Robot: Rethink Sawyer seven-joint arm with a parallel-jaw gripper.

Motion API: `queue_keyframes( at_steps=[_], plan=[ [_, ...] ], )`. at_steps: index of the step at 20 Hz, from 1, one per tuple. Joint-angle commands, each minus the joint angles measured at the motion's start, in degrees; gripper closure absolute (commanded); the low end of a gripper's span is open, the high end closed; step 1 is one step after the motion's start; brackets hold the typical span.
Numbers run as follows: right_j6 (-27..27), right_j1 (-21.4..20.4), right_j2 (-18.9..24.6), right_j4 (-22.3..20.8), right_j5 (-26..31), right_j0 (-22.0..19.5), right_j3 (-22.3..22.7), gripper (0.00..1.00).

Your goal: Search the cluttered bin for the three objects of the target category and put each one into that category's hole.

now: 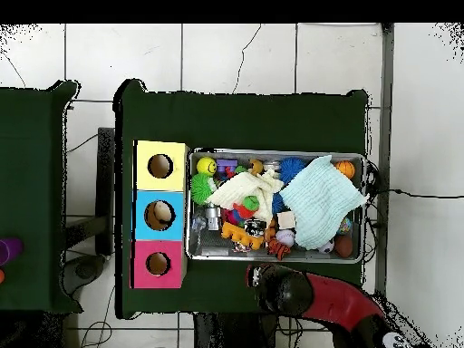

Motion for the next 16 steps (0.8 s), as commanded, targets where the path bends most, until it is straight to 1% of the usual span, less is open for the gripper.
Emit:
queue_keyframes(
  at_steps=[1, 3, 7, 13, 16],
  plan=[
    [-7.44, 0.13, 8.2, -3.62, 5.92, -1.24, -7.59, 0.0],
    [-6.57, 1.02, 8.48, -4.23, 5.8, -1.0, -8.46, 0.0],
    [-5.85, 1.01, 8.86, -4.88, 7.0, -0.69, -9.75, 0.0],
    [-5.72, 3.52, 9.16, -6.34, 7.35, -0.9, -12.12, 0.0],
    [-5.45, 4.17, 9.28, -6.32, 8.34, -0.74, -12.92, 0.0]
  ],
)
